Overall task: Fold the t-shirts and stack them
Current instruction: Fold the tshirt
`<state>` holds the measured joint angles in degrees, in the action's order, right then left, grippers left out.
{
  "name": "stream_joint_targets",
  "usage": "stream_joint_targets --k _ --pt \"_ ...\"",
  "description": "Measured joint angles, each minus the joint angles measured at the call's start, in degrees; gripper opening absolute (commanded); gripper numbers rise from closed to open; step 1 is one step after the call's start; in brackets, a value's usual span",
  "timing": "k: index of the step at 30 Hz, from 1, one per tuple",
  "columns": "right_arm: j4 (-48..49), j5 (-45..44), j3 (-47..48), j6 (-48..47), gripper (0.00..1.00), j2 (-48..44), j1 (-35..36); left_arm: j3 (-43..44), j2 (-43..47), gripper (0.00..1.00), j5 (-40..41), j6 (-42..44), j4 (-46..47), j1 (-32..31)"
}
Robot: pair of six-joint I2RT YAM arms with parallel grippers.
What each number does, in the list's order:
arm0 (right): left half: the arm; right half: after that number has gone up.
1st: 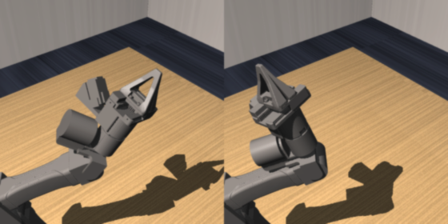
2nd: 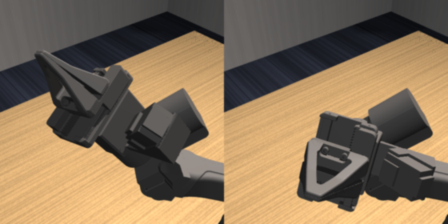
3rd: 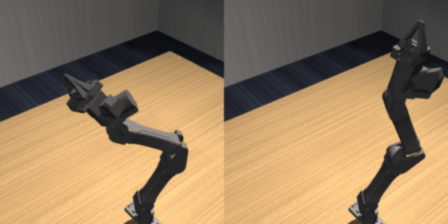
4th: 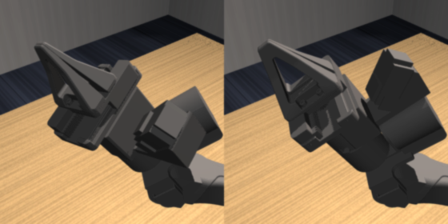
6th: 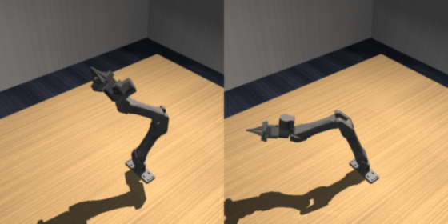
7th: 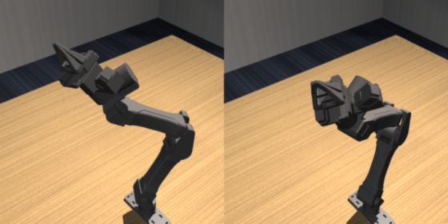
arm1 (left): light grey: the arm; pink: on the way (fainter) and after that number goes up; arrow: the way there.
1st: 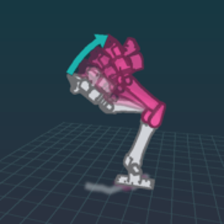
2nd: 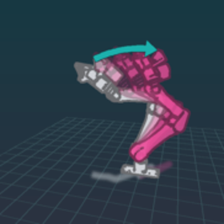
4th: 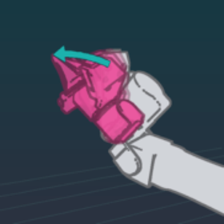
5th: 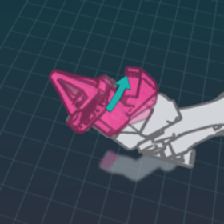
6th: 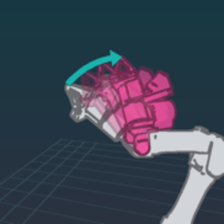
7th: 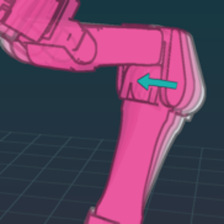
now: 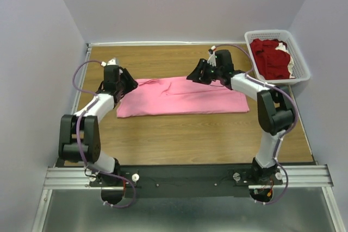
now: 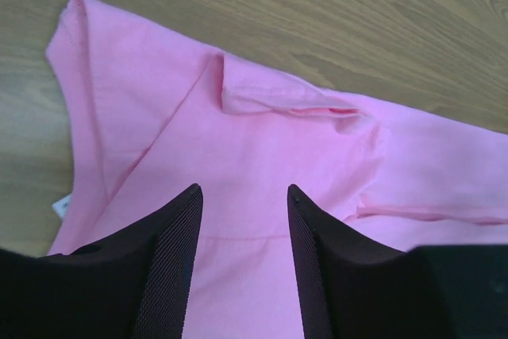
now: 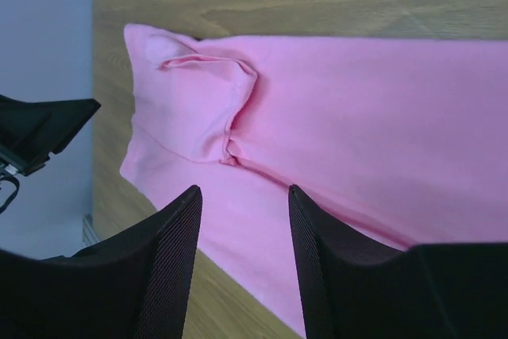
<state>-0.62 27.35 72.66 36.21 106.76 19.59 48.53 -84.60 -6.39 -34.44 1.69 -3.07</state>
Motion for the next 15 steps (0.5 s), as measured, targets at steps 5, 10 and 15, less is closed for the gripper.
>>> stream_joint_targets --k 5,10,15 --pt "5.5 3.3 8.5 4.3 0.5 13.3 2.0 5.2 -7.5 0.54 -2.0 -0.3 2.2 0.0" --pt "7.6 5.5 15.9 6.8 0.5 22.8 4.2 7.4 -11.9 0.54 -3.5 -0.4 4.0 0.0" --pt "9.0 7.1 21.6 9.1 0.5 28.8 5.8 8.2 -15.1 0.54 -4.7 -0.7 4.8 0.0"
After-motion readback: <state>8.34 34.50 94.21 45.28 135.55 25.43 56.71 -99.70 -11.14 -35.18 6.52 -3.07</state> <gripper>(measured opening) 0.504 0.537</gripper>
